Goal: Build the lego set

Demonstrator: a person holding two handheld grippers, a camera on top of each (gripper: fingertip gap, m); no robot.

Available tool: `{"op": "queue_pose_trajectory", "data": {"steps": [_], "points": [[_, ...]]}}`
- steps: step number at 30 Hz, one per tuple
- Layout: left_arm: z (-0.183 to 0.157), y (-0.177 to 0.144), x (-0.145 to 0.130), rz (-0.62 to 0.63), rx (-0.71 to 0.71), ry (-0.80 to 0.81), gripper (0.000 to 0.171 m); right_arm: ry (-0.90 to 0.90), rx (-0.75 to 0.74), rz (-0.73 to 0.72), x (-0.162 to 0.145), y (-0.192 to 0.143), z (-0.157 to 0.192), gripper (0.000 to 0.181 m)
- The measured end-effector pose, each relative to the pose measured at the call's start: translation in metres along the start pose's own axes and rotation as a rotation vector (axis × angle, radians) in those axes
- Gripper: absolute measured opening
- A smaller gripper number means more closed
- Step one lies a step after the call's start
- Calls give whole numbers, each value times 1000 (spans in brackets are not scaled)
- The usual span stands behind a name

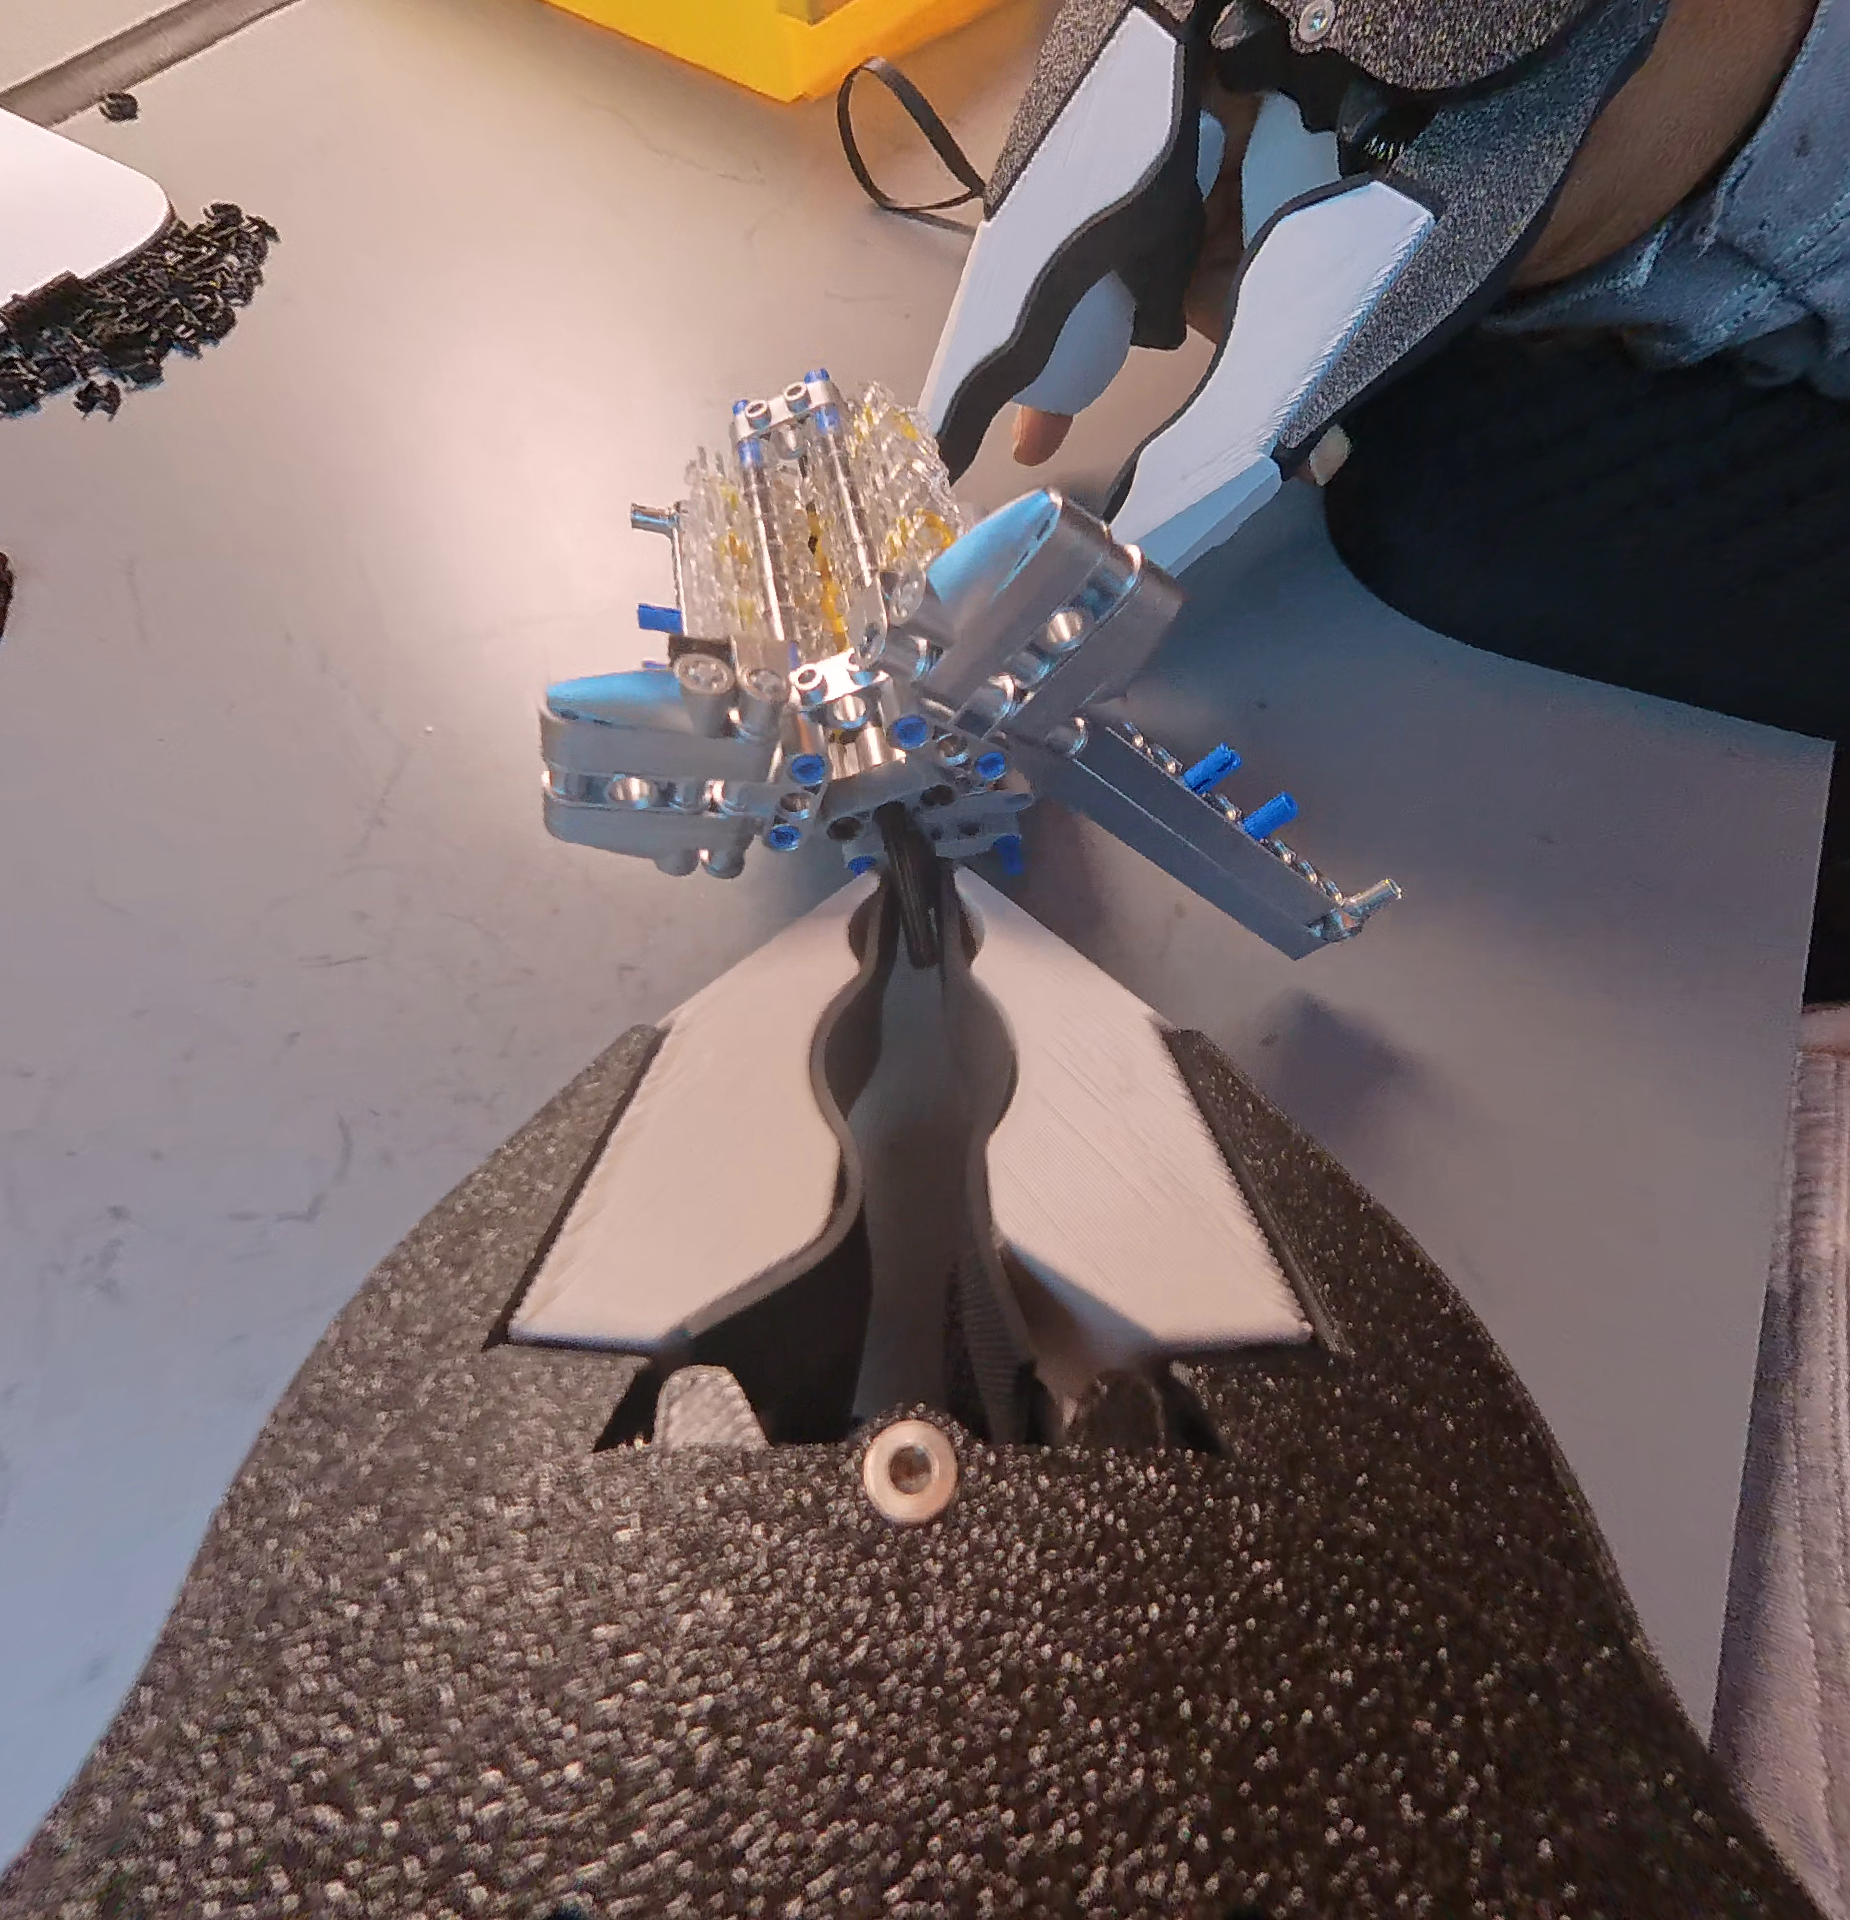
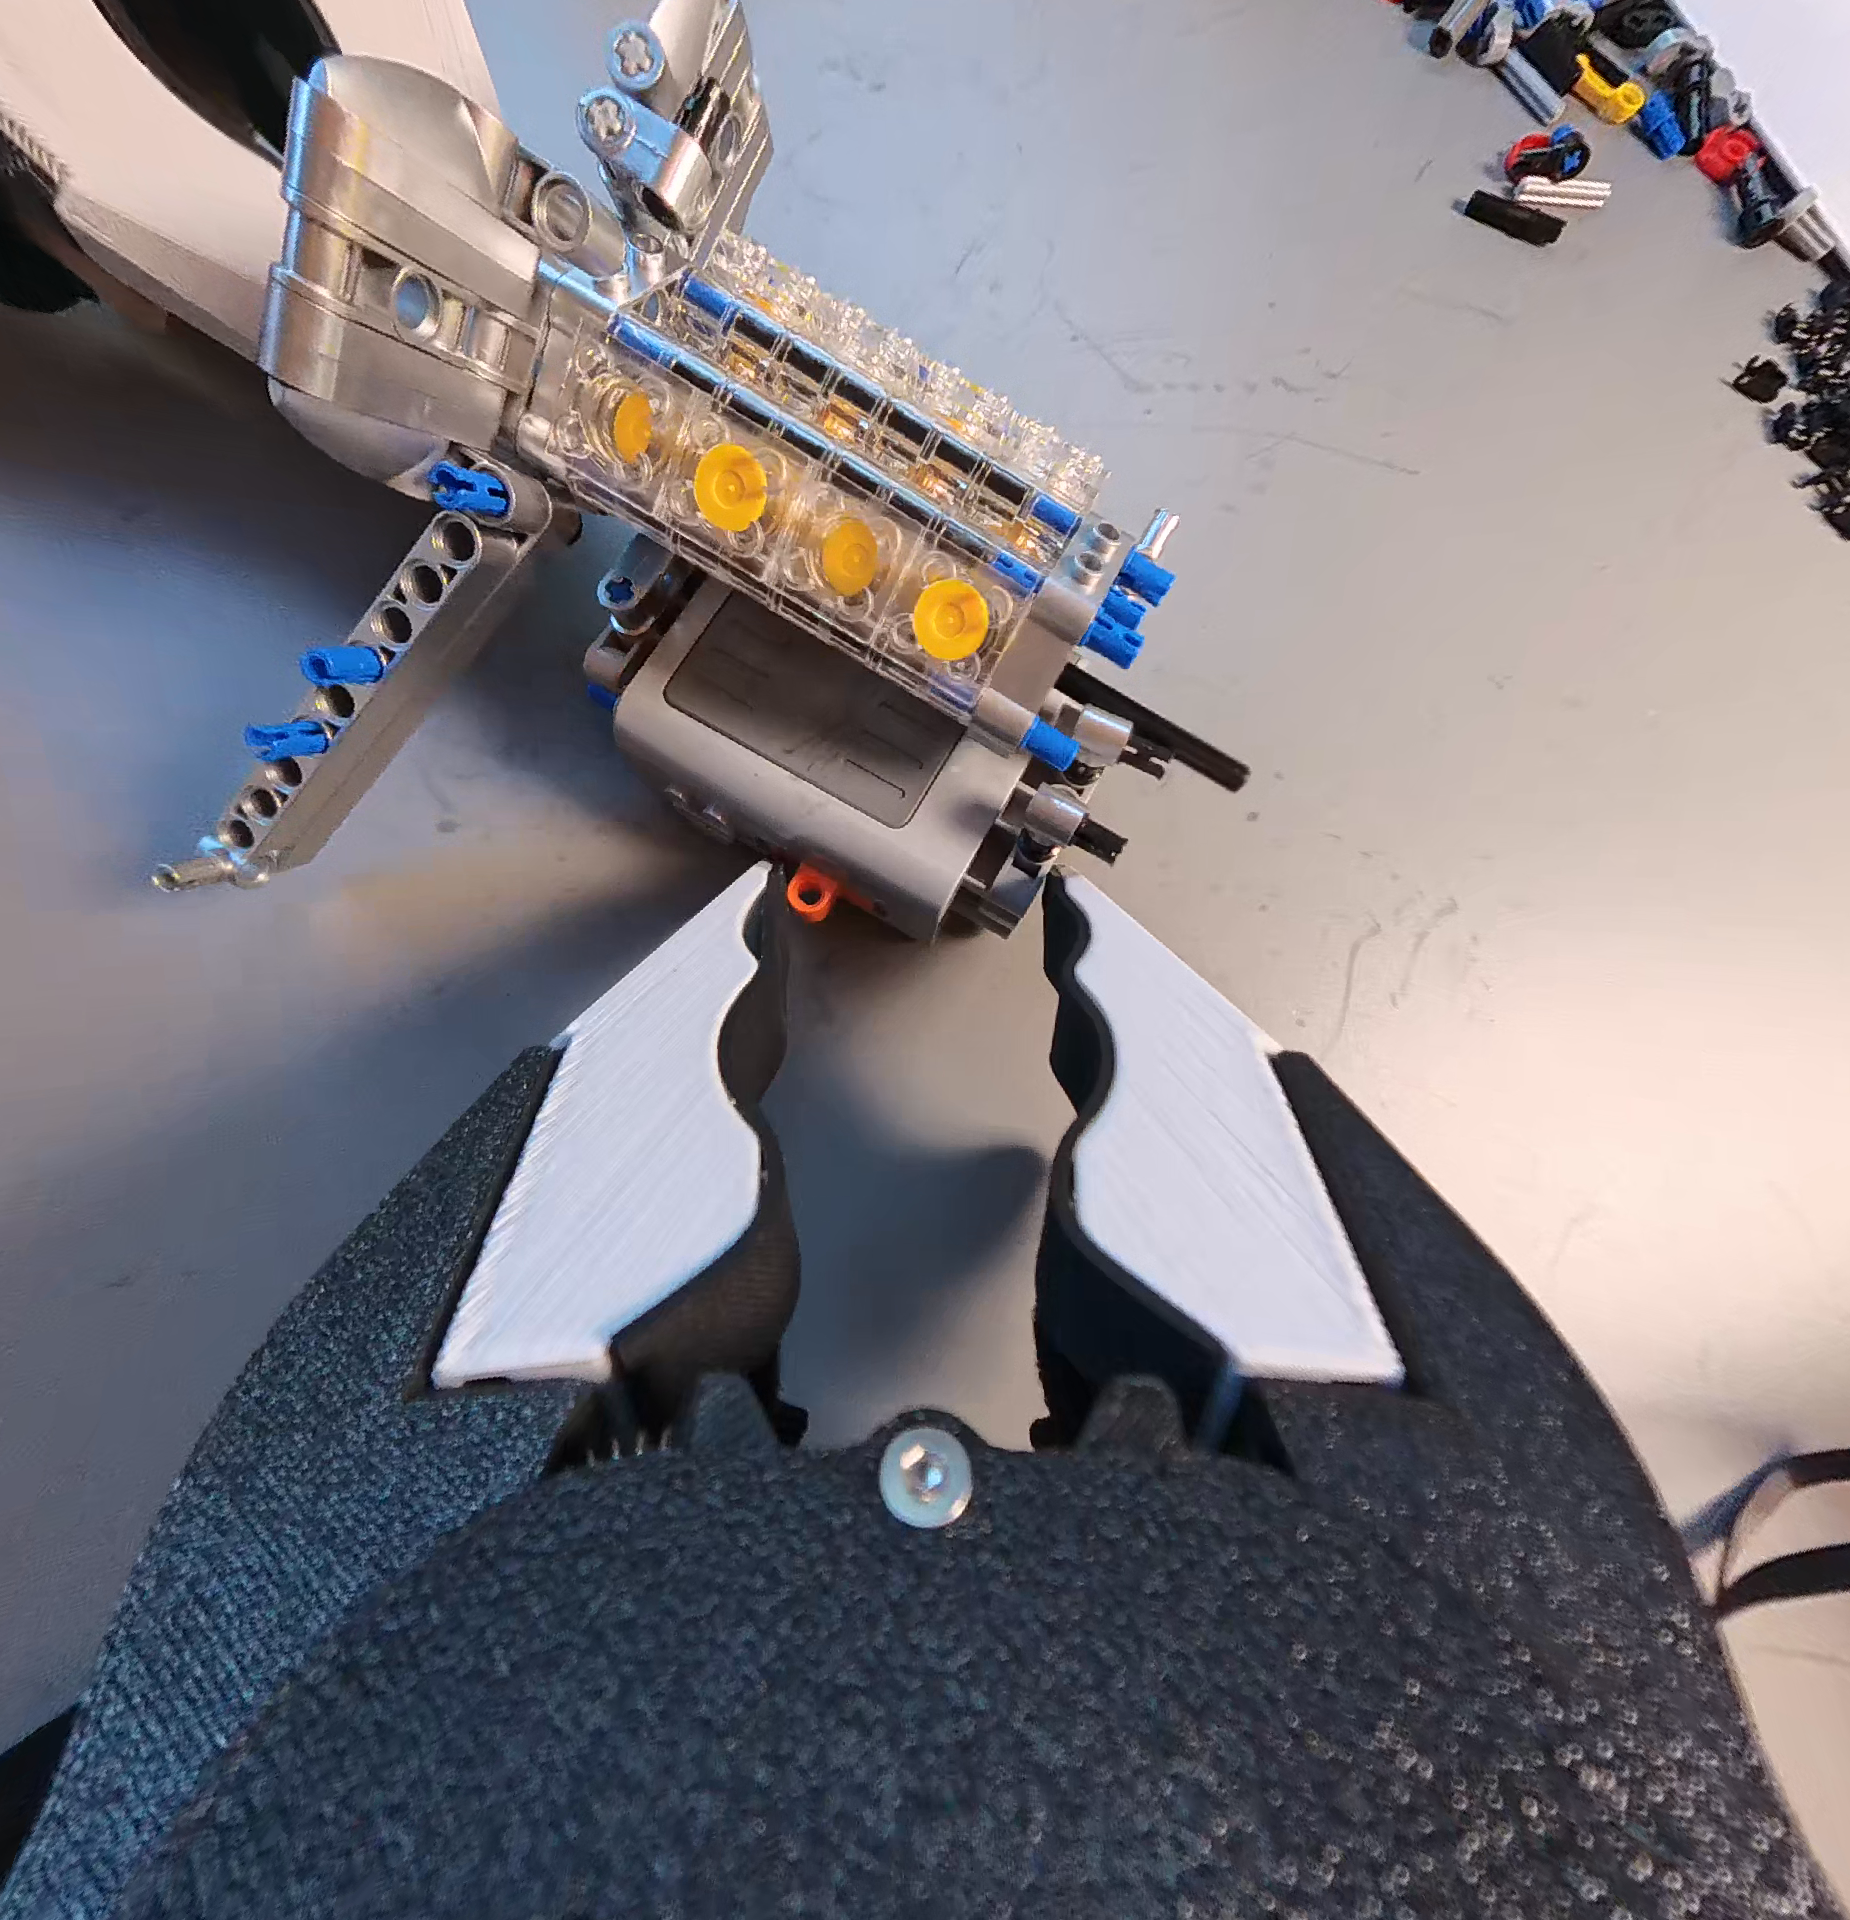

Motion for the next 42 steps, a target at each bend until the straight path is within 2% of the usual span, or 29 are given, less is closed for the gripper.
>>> {"op": "queue_pose_trajectory", "data": {"steps": [7, 23, 33, 42], "points": [[-1, 5, 3, 14, 41, 40, 5, 107, 78, -4, -1, 2, -10, 47], [8, 12, 6, 16, 70, 89, 4, 226, 222, 31, 9, 7, -35, 40], [22, 11, 5, 27, 64, 48, 3, 209, 263, 1, 9, 6, -40, 40], [34, 4, 10, 44, 20, 94, 1, 189, 276, -12, 11, 8, -42, 42]]}}
Point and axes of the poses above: each gripper's, where its closed fingertips meet, y out along the fingers, x out of its top, z = x × y across the jaws, the point moved 6 cm from there along -y, back along the fingers, and after that the axes turned 6 degrees about y, right-handed, at the moved point
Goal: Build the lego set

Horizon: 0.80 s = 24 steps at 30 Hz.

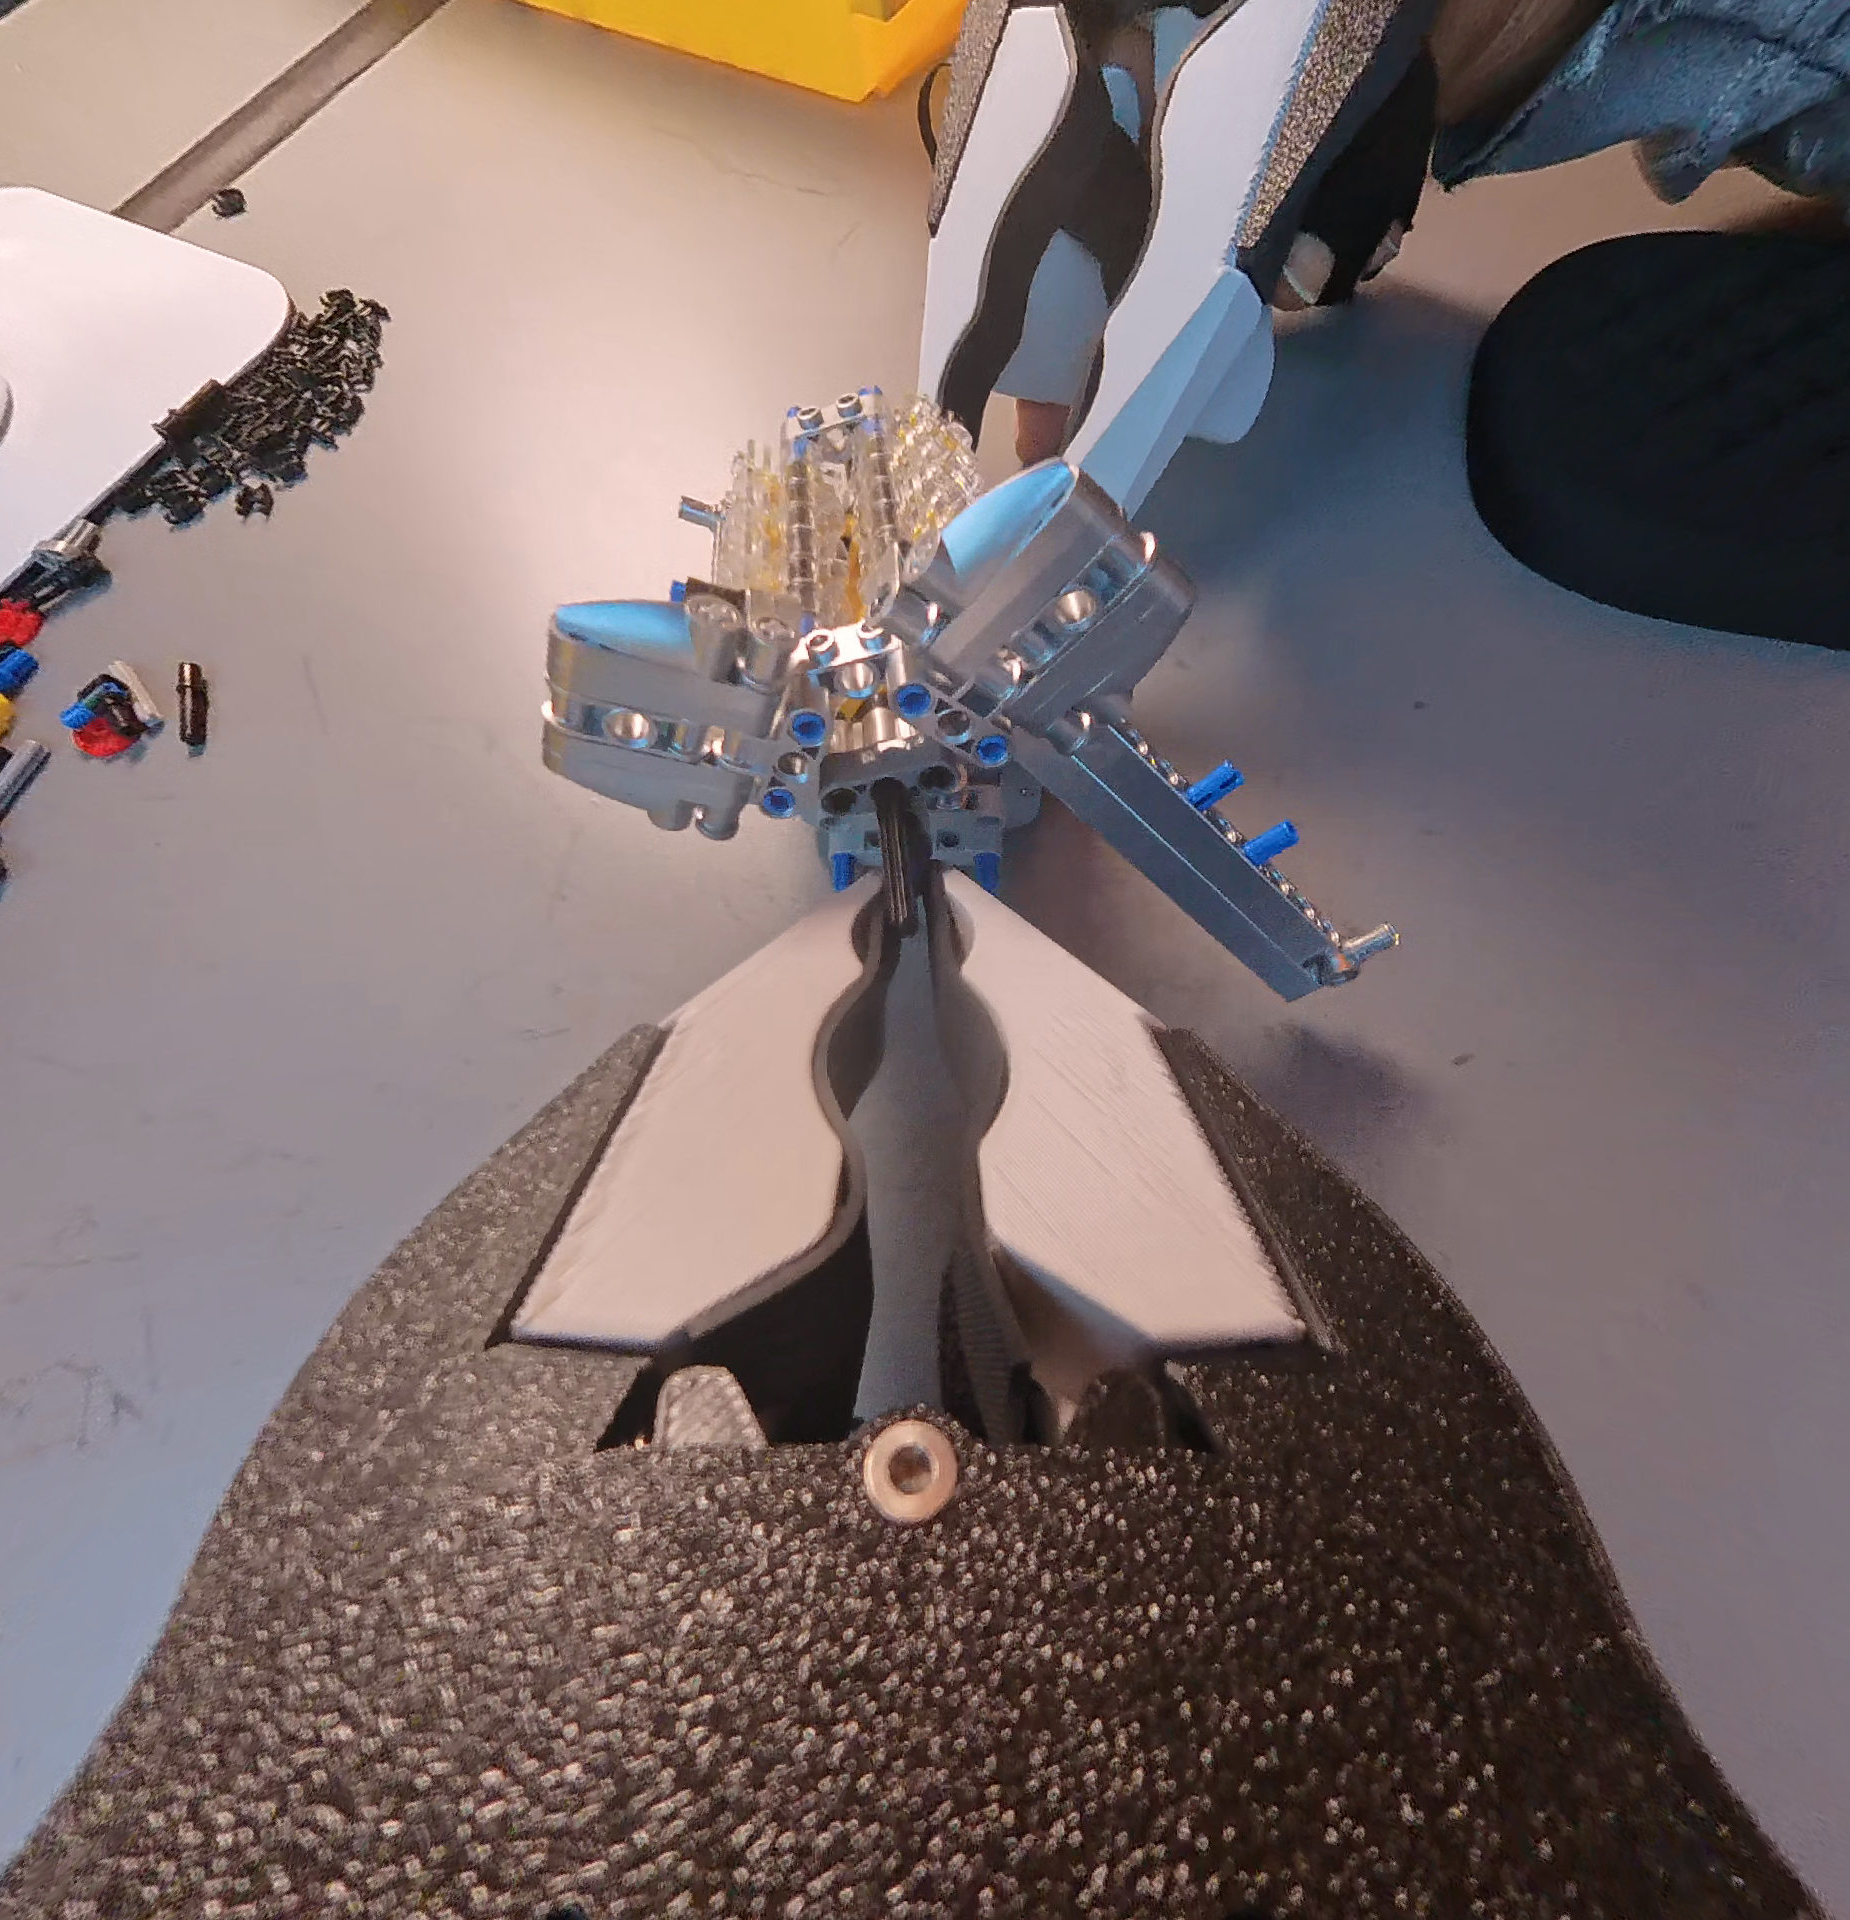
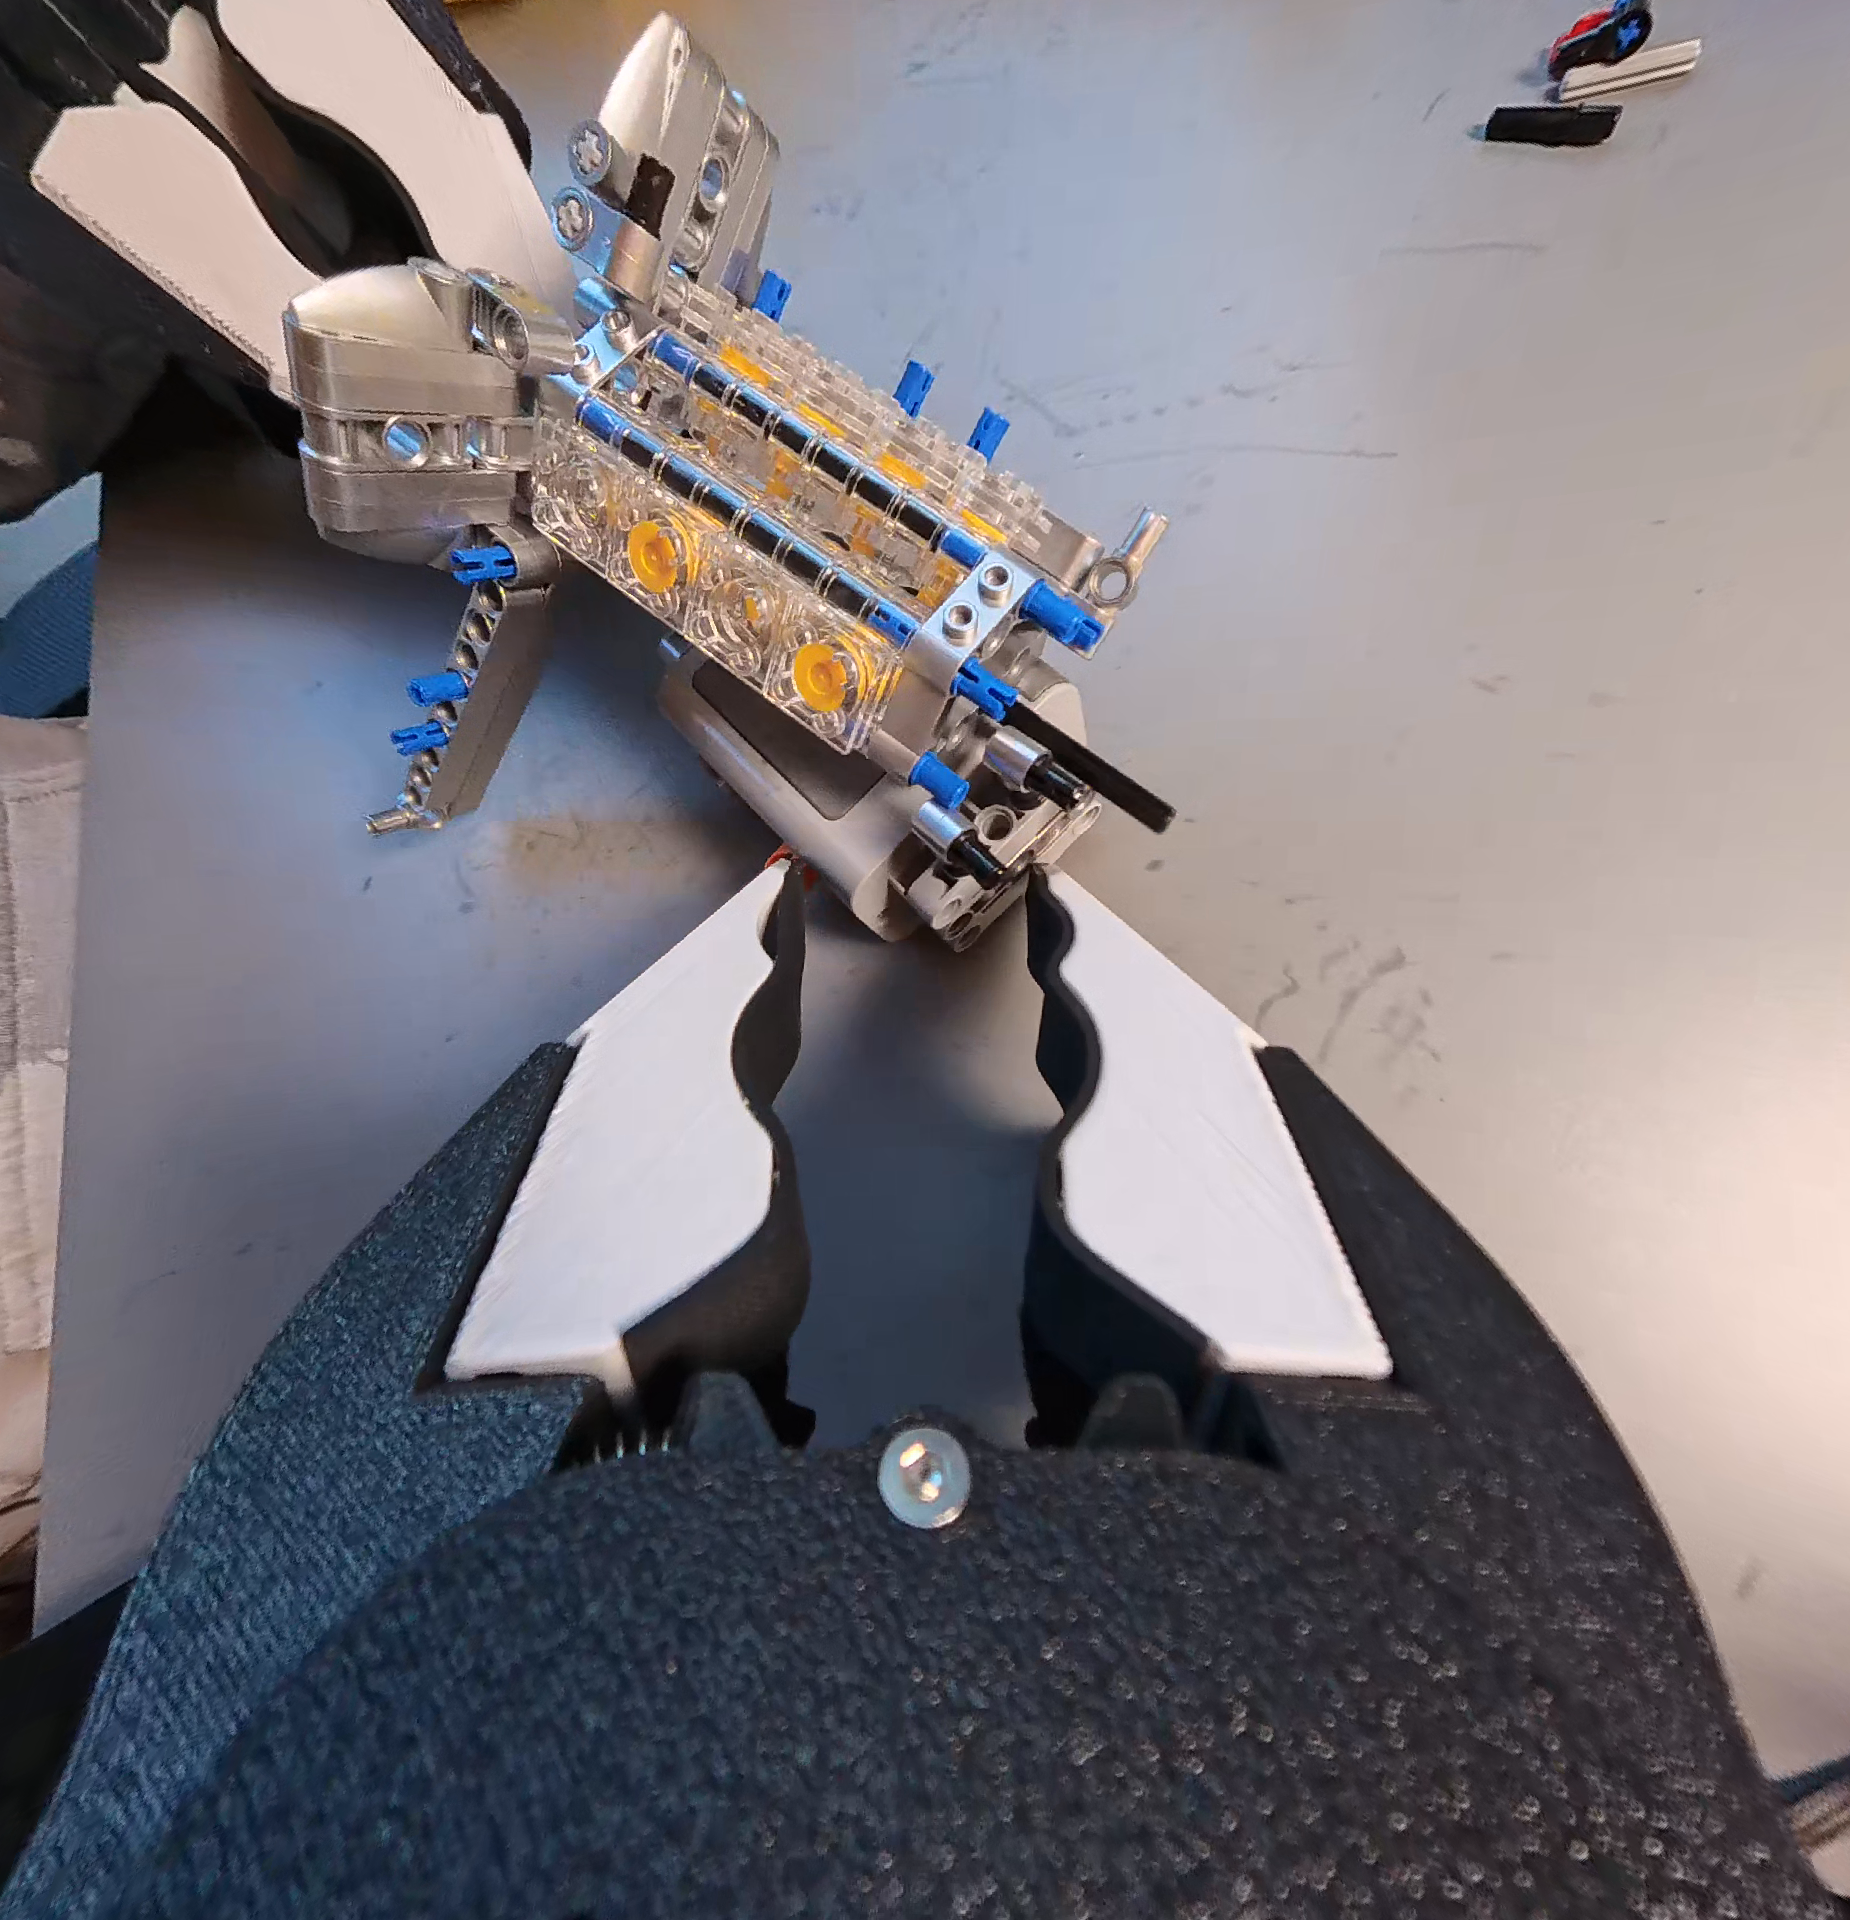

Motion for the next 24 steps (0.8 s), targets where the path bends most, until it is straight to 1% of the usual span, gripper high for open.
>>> {"op": "queue_pose_trajectory", "data": {"steps": [11, 18, 24], "points": [[1, 4, -5, 20, -1, 27, 1, 7, 9, 4, 1, 1, 0, 42], [2, 7, -7, 39, -7, 55, 0, 26, 50, -27, 7, 1, -3, 52], [-1, 11, -7, 37, -29, 125, 0, 56, 61, -48, 8, 1, -7, 51]]}}
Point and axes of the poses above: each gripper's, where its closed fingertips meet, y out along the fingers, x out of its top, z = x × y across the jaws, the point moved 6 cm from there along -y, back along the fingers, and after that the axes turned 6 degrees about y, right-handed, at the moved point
